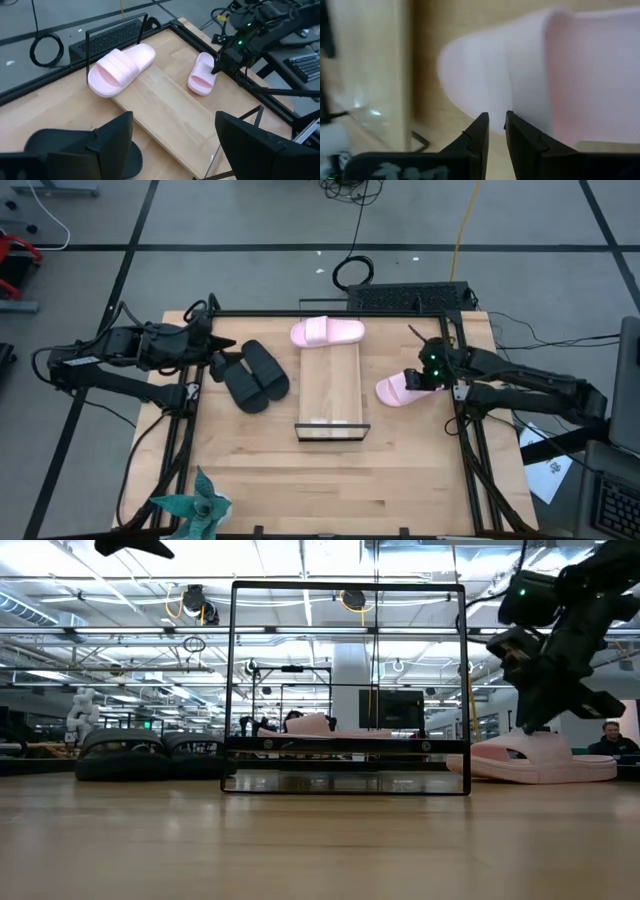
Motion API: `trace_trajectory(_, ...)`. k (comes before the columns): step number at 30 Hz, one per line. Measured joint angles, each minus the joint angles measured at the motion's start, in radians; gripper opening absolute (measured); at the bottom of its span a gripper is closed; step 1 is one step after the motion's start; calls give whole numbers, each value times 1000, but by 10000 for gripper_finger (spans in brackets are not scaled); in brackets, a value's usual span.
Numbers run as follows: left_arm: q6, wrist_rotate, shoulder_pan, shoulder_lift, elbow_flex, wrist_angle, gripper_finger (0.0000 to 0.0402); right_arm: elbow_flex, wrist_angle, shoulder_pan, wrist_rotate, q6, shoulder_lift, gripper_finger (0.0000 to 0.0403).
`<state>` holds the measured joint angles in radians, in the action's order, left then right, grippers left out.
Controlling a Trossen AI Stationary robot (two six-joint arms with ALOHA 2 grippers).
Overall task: Pick and place slides into the shelf
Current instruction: Put the pink slide on the shelf
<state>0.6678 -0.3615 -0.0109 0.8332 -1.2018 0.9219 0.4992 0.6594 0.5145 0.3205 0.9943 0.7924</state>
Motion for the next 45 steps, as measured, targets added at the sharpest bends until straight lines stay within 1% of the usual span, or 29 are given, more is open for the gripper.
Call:
trace_trajectory(3,20,-3,0,15,0,0,285,12,-38,3,0,18,-69,52)
trace_trajectory(5,22,-3,0,29,0,-1,285,30,-24,4,-8,16,-108,50)
trace_trajectory(11,15,-3,0,80,0,-11,285,50,179,35,-85,-39,-175,36)
trace_trajectory(13,11,-4,0,97,0,-11,285,50,223,48,-97,-63,-180,35)
trace_trajectory(17,9,-4,0,118,0,-11,285,50,231,78,-139,-120,-175,37)
trace_trajectory(22,20,-4,0,124,0,-13,285,49,236,133,-135,-193,-144,56)
trace_trajectory(28,23,-4,0,124,0,-58,285,18,149,187,-63,-236,-111,92)
trace_trajectory(31,24,-4,0,124,0,-71,285,5,137,212,-37,-261,-99,110)
trace_trajectory(37,42,-3,0,124,0,-71,285,-21,97,248,16,-299,-79,131)
trace_trajectory(40,43,-3,0,124,0,-71,285,-55,14,261,53,-291,-71,136)
trace_trajectory(45,54,-3,0,124,0,-71,285,-137,-149,266,116,-234,-52,136)
